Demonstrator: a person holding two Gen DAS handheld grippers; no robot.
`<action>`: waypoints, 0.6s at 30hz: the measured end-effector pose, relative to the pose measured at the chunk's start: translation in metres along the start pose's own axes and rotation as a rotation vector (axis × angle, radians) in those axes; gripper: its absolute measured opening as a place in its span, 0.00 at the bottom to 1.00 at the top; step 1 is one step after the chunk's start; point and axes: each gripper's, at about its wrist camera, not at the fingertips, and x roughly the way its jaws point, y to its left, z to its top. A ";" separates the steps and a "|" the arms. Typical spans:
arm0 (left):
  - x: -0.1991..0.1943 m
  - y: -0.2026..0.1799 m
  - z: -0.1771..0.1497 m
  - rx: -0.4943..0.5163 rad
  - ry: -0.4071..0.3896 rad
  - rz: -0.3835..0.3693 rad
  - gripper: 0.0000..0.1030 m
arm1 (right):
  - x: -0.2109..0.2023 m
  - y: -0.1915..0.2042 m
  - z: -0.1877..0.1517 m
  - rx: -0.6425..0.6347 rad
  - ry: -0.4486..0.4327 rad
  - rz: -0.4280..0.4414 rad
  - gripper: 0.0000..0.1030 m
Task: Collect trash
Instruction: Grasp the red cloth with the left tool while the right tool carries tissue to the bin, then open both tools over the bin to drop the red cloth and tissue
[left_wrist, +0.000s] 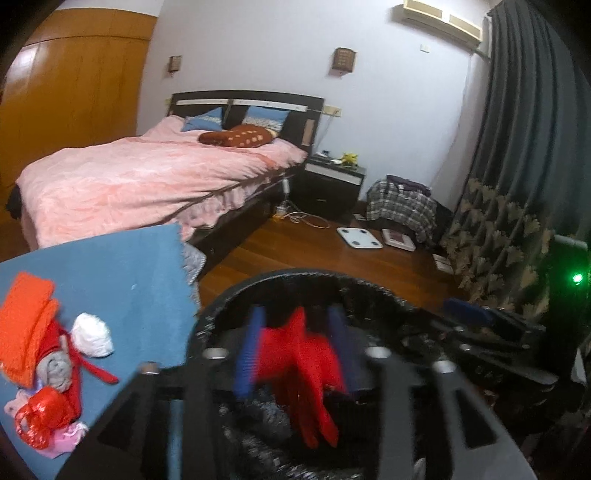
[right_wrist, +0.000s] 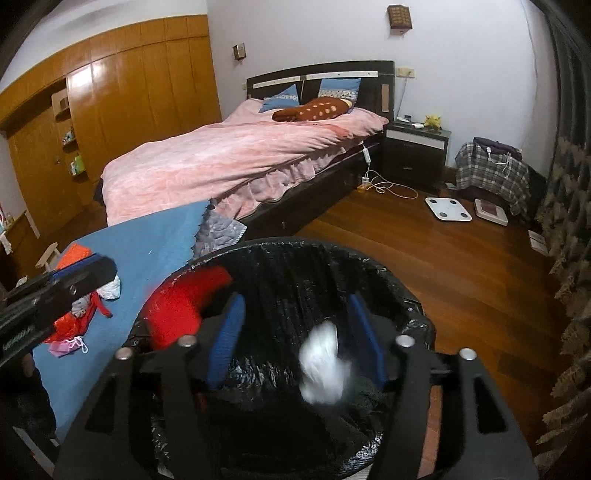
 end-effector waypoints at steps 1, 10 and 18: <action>-0.003 0.005 -0.002 -0.003 -0.001 0.015 0.48 | -0.001 0.001 -0.001 0.000 -0.004 -0.004 0.76; -0.050 0.061 -0.023 -0.014 -0.039 0.220 0.78 | 0.000 0.040 0.004 -0.012 -0.023 0.066 0.93; -0.100 0.127 -0.047 -0.078 -0.049 0.415 0.80 | 0.011 0.113 0.005 -0.078 0.004 0.204 0.93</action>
